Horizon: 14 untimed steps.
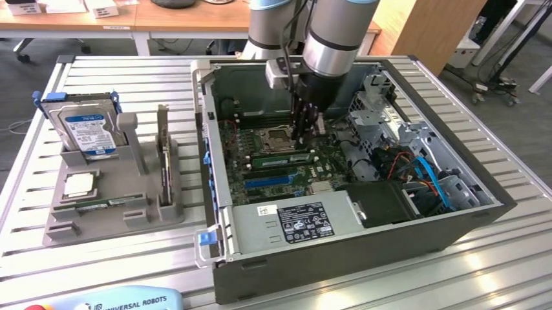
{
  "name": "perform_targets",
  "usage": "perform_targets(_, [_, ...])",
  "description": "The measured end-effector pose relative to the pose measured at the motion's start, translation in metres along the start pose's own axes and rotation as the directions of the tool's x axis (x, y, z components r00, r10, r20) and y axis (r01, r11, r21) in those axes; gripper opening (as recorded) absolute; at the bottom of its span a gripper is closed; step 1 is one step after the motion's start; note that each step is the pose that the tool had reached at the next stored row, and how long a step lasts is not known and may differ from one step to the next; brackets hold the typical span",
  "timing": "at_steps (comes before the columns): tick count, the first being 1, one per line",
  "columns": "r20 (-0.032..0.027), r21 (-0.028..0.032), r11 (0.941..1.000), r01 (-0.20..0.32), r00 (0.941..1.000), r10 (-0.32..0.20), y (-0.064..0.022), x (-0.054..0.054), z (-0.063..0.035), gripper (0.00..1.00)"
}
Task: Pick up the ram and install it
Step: 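Insert the ram into the slot, then press down the ram until it locks into place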
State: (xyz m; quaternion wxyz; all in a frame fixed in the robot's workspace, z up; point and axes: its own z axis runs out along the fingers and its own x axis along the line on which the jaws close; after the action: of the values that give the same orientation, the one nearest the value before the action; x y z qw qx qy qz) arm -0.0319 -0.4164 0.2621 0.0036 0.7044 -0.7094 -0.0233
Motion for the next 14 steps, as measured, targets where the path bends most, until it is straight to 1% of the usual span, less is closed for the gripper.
perform_targets(5, [0.0, 0.0, 1.0, 0.0, 1.0, 0.0, -0.0001, -0.0002, -0.0055, 0.31])
perform_targets(14, [-0.0001, 0.0, 1.0, 0.0, 1.0, 0.0, -0.0001, -0.0002, -0.0056, 0.31])
